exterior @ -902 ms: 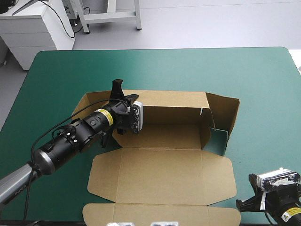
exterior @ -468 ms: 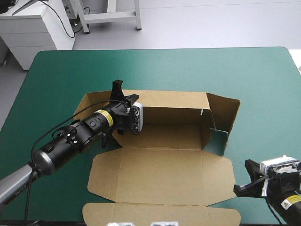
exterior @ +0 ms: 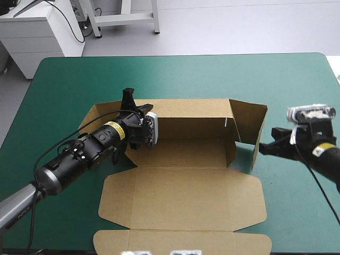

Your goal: Fold the box

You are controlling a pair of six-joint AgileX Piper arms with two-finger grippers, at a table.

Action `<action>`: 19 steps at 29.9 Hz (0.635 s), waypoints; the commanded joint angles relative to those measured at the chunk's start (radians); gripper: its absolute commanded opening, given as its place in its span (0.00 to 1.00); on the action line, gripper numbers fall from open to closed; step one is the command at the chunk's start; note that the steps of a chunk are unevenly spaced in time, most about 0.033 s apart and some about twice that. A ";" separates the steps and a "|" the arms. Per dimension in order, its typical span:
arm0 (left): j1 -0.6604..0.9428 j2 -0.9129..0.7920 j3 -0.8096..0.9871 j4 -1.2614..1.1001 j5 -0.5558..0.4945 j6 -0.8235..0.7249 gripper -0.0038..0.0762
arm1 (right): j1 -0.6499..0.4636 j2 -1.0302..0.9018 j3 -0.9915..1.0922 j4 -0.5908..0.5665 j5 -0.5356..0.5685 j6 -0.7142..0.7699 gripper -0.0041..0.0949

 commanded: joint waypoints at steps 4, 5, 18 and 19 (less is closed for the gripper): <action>0.005 -0.018 -0.020 -0.006 0.084 -0.008 0.04 | 0.000 0.264 -0.270 0.020 0.007 0.005 0.03; 0.005 -0.017 -0.020 -0.006 0.084 -0.008 0.04 | 0.000 0.295 -0.309 0.020 0.015 0.005 0.03; 0.005 0.011 -0.020 -0.006 0.082 -0.008 0.04 | 0.000 0.661 -0.719 0.012 0.210 0.074 0.03; 0.005 0.013 -0.020 -0.006 0.082 -0.008 0.04 | 0.000 0.684 -0.739 0.012 0.226 0.077 0.03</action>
